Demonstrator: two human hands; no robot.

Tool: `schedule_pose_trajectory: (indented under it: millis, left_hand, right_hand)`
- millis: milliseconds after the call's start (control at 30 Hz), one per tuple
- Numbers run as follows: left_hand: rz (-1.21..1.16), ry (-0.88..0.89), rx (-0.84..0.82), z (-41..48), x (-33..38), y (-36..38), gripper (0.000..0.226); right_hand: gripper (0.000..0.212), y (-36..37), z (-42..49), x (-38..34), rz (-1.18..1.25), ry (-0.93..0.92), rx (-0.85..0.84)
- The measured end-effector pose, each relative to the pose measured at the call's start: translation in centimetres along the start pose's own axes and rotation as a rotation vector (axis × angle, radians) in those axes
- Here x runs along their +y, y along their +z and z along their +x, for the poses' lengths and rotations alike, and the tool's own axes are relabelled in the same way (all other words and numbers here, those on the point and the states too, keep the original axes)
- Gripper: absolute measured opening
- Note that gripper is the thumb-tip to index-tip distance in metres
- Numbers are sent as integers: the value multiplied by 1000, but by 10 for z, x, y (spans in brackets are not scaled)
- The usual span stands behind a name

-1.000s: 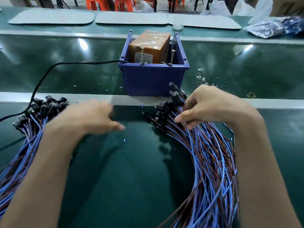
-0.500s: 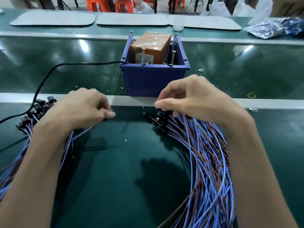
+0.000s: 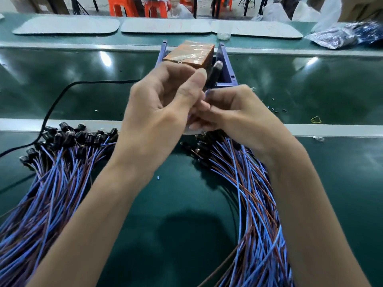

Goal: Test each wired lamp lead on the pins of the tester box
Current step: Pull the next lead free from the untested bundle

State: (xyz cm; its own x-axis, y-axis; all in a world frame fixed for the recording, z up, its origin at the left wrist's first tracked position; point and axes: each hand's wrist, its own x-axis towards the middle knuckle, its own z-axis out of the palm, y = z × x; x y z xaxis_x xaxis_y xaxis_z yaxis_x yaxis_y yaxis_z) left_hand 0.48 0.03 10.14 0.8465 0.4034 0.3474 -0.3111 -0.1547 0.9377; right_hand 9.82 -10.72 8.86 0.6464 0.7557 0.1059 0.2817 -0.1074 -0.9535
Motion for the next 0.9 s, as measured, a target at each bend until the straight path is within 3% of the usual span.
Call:
schedule_pose_trajectory:
  millis: [100, 167, 267, 367, 533, 633, 733, 900]
  left_hand:
    - [-128, -403, -157, 2, -5, 12, 42]
    - [-118, -677, -239, 0, -12, 22, 54]
    - [-466, -845, -75, -2, -23, 30, 54]
    - [-767, -786, 176, -3, -28, 29, 48]
    - [-726, -626, 404, 4, -33, 14, 25]
    - [-530, -554, 381, 6, -32, 10, 22]
    - [-307, -489, 252, 4, -33, 11, 17]
    - [-139, -467, 24, -2, -35, 15, 10]
  right_hand:
    - [25, -2, 5, 1, -104, 13, 293]
    - [27, -3, 7, -2, 68, 28, 423]
    - [29, -8, 8, -8, 376, 19, 541]
    - [28, -15, 6, -6, 465, -22, 613]
    - [26, -23, 2, -2, 228, 92, 585]
    - [24, -25, 0, 0, 91, 176, 469]
    - [22, -21, 1, 5, 15, 201, 333]
    - [22, -13, 1, 8, 114, 190, 163]
